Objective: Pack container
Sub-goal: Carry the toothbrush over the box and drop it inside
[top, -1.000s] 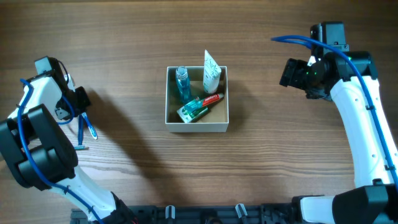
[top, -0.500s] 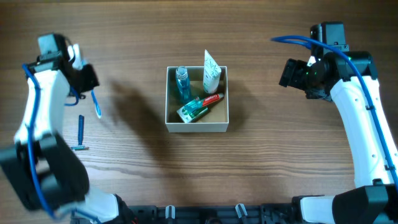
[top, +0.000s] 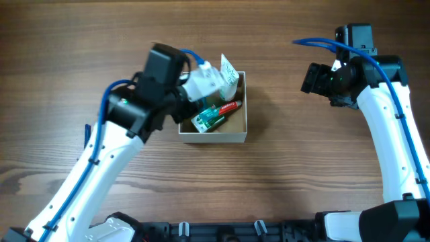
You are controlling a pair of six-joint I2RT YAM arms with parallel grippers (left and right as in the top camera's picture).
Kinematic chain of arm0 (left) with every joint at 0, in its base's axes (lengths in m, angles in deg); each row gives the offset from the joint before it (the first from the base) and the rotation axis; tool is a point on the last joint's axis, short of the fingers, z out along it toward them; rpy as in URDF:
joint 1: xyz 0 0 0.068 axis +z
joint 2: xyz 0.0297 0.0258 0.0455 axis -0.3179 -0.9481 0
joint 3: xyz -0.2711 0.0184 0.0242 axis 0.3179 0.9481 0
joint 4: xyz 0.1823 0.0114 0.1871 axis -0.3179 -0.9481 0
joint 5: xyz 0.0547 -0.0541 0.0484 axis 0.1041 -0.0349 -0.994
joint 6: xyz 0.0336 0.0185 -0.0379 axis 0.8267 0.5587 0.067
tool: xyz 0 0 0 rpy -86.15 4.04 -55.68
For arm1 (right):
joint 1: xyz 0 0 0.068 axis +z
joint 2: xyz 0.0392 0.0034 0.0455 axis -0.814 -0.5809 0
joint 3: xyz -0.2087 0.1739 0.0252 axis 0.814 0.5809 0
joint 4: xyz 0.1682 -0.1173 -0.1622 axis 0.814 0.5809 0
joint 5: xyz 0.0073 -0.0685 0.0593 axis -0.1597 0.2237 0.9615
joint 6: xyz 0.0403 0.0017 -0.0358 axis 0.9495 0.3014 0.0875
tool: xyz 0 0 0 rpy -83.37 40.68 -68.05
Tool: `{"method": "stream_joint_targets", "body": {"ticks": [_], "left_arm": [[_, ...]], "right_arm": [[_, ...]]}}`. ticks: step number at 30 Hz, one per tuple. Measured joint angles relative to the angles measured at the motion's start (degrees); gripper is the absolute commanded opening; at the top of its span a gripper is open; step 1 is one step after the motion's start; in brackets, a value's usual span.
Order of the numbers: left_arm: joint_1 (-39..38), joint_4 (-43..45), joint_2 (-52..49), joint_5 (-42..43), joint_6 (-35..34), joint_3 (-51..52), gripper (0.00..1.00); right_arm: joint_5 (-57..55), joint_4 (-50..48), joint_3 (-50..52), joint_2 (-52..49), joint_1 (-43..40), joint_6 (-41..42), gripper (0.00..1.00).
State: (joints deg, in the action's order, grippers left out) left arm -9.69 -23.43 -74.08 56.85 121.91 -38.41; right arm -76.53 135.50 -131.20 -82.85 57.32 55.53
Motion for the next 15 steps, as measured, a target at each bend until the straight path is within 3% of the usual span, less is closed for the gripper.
{"method": "stream_joint_targets", "body": {"ticks": [15], "left_arm": [[-3.0, 0.8, -15.8, 3.0, 2.5, 0.0, 0.04]], "right_arm": [[0.2, -0.2, 0.0, 0.0, 0.0, 0.0, 0.93]]}}
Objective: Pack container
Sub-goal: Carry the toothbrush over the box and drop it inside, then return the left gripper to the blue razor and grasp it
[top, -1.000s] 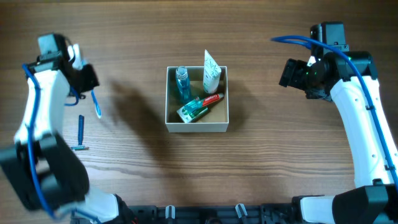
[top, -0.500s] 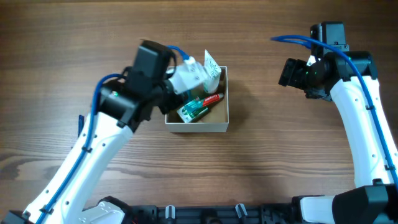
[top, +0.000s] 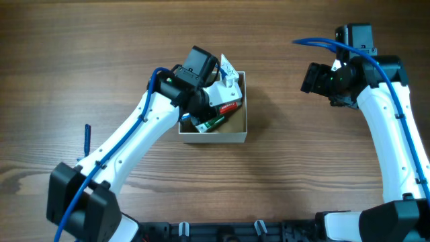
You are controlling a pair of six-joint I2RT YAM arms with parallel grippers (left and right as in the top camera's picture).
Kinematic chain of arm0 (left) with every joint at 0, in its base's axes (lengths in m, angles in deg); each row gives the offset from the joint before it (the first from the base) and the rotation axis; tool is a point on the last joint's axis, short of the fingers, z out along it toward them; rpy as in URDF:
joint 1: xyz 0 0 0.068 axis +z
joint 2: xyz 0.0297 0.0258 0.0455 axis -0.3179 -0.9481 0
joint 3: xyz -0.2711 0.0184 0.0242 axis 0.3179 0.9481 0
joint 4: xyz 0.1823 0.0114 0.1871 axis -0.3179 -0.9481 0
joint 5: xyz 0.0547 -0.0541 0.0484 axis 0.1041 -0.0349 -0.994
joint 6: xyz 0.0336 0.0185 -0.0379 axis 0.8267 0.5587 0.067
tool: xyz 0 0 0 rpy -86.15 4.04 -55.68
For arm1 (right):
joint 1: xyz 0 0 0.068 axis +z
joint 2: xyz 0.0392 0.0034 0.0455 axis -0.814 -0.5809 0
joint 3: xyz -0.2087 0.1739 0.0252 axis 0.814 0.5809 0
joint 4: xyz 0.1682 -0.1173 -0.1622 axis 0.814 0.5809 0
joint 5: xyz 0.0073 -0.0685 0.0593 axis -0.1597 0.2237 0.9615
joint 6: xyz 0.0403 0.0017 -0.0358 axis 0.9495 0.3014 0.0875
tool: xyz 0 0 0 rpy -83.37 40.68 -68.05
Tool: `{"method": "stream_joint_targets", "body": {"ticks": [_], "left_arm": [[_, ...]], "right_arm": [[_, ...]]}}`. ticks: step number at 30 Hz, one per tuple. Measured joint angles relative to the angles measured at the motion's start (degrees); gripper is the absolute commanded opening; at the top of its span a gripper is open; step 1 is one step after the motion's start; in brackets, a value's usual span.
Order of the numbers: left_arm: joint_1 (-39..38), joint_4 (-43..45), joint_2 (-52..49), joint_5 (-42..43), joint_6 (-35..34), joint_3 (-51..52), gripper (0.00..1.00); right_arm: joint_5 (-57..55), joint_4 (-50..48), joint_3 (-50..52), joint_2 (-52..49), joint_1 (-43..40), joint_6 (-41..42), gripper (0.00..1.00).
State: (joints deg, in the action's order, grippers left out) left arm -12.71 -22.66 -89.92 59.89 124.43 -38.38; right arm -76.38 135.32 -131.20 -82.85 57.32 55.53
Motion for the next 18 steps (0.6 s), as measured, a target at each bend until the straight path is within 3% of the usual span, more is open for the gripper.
{"method": "stream_joint_targets", "body": {"ticks": [3, 6, 8, 15, 18], "left_arm": [[-0.2, 0.0, -1.2, 0.2, 0.0, 0.0, 0.07], [-0.2, 0.1, -1.5, 0.2, 0.2, 0.0, 0.29], [-0.2, 0.1, -1.5, 0.6, 0.2, 0.0, 0.54], [-0.8, 0.1, -1.6, 0.8, 0.4, 0.0, 0.62], [-1.4, -0.4, -1.6, 0.8, 0.1, 0.0, 0.76]], "right_arm": [[0.0, 0.0, 0.0, 0.0, 0.0, 0.0, 0.93], [0.0, 0.0, 0.0, 0.0, 0.0, 0.0, 0.93], [0.0, 0.0, 0.0, 0.0, 0.0, 0.0, 0.93], [0.0, 0.0, 0.0, 0.0, 0.0, 0.0, 0.94], [0.0, 0.0, 0.0, 0.0, 0.0, 0.0, 0.94]]}}
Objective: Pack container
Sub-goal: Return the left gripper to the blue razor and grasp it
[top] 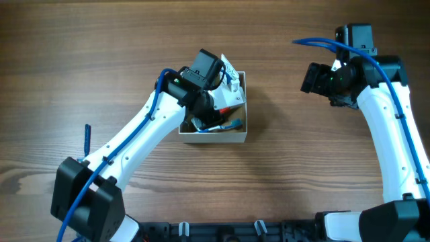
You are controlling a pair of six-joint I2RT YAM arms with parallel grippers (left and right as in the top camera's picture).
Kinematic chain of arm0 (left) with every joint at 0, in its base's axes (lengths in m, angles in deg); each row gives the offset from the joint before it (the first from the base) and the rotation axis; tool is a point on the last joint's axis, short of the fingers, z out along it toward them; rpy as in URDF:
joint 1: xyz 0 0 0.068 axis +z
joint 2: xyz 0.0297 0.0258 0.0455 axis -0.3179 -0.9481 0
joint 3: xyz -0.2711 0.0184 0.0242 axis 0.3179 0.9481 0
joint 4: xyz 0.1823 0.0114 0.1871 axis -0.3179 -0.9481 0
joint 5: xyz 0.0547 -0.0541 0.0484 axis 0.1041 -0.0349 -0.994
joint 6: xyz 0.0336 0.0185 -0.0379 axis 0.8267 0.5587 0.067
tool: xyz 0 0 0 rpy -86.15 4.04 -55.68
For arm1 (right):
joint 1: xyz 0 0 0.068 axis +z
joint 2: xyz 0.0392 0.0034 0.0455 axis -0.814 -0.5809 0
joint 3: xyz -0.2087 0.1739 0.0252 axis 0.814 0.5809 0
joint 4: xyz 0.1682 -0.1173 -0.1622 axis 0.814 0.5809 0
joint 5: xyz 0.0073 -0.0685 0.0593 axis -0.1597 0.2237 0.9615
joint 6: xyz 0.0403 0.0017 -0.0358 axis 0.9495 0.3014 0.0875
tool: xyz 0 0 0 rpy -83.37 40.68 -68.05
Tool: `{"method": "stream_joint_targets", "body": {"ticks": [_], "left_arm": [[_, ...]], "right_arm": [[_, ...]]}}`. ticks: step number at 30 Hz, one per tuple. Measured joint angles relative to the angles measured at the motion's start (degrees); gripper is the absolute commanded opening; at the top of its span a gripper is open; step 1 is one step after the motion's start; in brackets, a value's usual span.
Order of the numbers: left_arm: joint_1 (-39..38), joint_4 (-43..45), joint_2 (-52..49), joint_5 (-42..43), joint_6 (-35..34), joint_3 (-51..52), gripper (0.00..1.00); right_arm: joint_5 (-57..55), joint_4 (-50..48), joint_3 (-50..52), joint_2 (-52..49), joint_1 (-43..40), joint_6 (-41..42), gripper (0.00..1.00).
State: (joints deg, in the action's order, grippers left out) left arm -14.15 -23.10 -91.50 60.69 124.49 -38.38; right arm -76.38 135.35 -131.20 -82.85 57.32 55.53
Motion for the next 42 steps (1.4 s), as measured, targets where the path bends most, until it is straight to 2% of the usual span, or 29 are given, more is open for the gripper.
{"method": "stream_joint_targets", "body": {"ticks": [2, 4, 9, 12, 16, 19, 26, 31, 39, 40, 42], "left_arm": [[0.0, -0.5, 0.2, -1.2, -2.8, 0.0, 0.80], [0.0, -1.1, 1.9, -4.5, -7.2, 0.0, 0.98], [5.0, -4.9, 15.3, -14.6, -20.4, 0.0, 1.00], [18.5, -7.6, 22.9, -17.8, -30.3, -0.4, 1.00], [36.2, -7.8, 23.5, -19.8, -41.0, 0.2, 1.00], [46.5, -5.0, 22.6, -20.1, -45.3, 4.8, 1.00], [56.0, 4.7, 13.4, -16.2, -44.3, 18.6, 1.00], [58.9, 6.5, 5.0, -13.7, -42.3, 19.0, 0.99], [59.0, 7.5, -6.0, -11.6, -39.2, 19.0, 1.00], [59.0, 7.5, -6.7, -11.0, -38.9, 18.8, 0.99], [59.1, 7.5, -6.9, -10.7, -38.7, 18.7, 0.91]], "right_arm": [[0.0, 0.0, 0.0, 0.0, 0.0, 0.0, 0.94], [0.0, 0.0, 0.0, 0.0, 0.0, 0.0, 0.94], [0.0, 0.0, 0.0, 0.0, 0.0, 0.0, 0.94], [0.0, 0.0, 0.0, 0.0, 0.0, 0.0, 0.94], [0.0, 0.0, 0.0, 0.0, 0.0, 0.0, 0.94], [0.0, 0.1, 0.0, 0.0, 0.0, 0.0, 0.94], [0.0, 0.9, 0.0, 0.0, 0.0, 0.0, 0.94], [0.0, 1.0, 0.0, 0.0, 0.0, 0.0, 0.95], [0.0, 1.1, 0.0, 0.0, 0.0, 0.0, 0.95], [0.0, 1.1, 0.0, 0.0, 0.0, 0.0, 0.95], [0.0, 1.1, 0.0, 0.0, 0.0, 0.0, 0.95]]}}
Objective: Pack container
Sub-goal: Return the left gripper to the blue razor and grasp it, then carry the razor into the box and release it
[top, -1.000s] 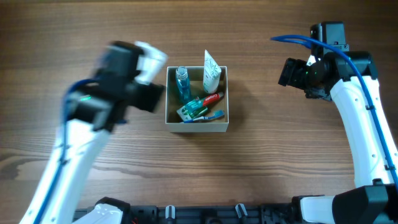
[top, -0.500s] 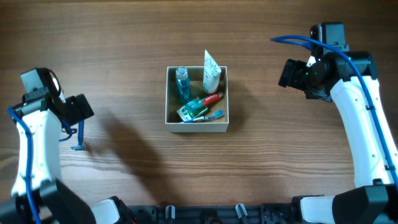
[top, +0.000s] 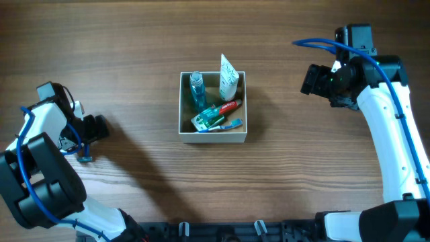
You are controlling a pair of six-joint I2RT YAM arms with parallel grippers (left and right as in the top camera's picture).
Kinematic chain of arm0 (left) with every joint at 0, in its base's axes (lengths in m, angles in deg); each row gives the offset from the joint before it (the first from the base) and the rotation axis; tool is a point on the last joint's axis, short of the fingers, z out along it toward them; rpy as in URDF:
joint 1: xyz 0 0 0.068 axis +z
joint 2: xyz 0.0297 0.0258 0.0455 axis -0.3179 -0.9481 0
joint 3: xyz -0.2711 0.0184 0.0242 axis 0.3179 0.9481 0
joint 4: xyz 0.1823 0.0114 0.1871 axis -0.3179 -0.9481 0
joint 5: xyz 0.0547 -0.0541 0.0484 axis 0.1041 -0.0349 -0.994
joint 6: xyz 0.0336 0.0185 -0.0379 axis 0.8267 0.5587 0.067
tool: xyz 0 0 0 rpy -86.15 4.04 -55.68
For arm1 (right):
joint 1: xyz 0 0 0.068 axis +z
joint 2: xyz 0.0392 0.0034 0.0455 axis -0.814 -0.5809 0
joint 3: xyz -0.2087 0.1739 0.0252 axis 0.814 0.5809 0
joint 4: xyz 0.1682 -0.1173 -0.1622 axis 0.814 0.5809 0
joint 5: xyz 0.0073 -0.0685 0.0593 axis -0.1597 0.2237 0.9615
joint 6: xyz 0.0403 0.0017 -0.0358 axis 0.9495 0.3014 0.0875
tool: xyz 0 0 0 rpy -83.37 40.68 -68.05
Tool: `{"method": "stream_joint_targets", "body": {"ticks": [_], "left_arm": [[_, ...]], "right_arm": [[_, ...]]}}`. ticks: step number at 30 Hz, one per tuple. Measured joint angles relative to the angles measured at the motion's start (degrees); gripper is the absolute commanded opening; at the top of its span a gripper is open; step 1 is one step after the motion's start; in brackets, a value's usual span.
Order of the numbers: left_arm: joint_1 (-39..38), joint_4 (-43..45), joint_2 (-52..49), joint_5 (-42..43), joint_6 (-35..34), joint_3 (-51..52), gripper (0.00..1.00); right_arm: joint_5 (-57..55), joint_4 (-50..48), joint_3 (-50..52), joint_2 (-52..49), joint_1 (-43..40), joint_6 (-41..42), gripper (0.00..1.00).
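Note:
A white open box (top: 212, 136) stands mid-table. Inside it are an upright blue bottle (top: 196, 88) at the back left and a white tube (top: 228, 72) leaning at the back right. A green packet (top: 208, 119), a red tube (top: 229, 106) and a blue toothbrush (top: 229, 124) lie toward the front. My left gripper (top: 96, 127) is far left, well away from the box, low over the table; its jaws are not readable. A thin blue item (top: 84, 158) pokes out just below it. My right gripper (top: 311, 78) hangs off to the box's right, its state unclear.
Bare wooden table surrounds the box on all sides. The left arm's white links run along the left edge of the view. The right arm's links run down the right side. A black rail lies along the front edge.
My left arm, which was reaching into the box from the left, now sits at the far left of the table. The box's whole inside shows, the blue bottle included. The right arm has not moved.
My left gripper hung over the box's back left corner, then reached deeper across it. At 1.4 s ago a blue toothbrush lay at the box's front that had not shown before. Now the arm is withdrawn to the far left, over the thin blue item.

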State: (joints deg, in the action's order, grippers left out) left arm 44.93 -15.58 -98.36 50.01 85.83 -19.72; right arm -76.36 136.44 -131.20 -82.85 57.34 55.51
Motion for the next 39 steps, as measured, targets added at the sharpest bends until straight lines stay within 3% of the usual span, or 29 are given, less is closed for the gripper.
{"method": "stream_joint_targets", "body": {"ticks": [3, 6, 10, 21, 26, 31, 35, 39], "left_arm": [[0.0, 0.6, -0.1, 1.0, 0.2, 0.0, 0.47], [0.0, 1.2, -0.2, 1.7, 0.4, 0.0, 0.43], [0.1, 1.4, -0.3, 2.3, 0.6, -0.1, 0.22], [0.2, 1.6, -0.3, 4.0, 0.4, -0.2, 0.04], [0.4, 1.5, -0.3, 4.8, 0.4, -0.3, 0.04], [-0.2, -1.9, 0.5, 11.2, -0.7, -3.0, 0.04], [-3.9, -3.4, 9.5, 16.1, -0.7, -6.2, 0.04], [-16.6, -0.8, 24.0, 19.2, 4.5, -7.8, 0.04]], "right_arm": [[0.0, 0.0, 0.0, 0.0, 0.0, 0.0, 0.94], [0.0, 0.0, 0.0, 0.0, 0.0, 0.0, 0.94], [0.0, 0.0, 0.0, 0.0, 0.0, 0.0, 0.94], [0.0, 0.0, 0.0, 0.0, 0.0, 0.0, 0.94], [0.0, 0.0, 0.0, 0.0, 0.0, 0.0, 0.94], [0.0, 0.1, 0.0, 0.0, 0.0, 0.0, 0.94], [1.3, 0.2, 0.0, 0.0, 0.0, 0.9, 0.94], [4.9, 0.2, 0.0, 0.0, -0.7, 7.1, 0.95]]}}
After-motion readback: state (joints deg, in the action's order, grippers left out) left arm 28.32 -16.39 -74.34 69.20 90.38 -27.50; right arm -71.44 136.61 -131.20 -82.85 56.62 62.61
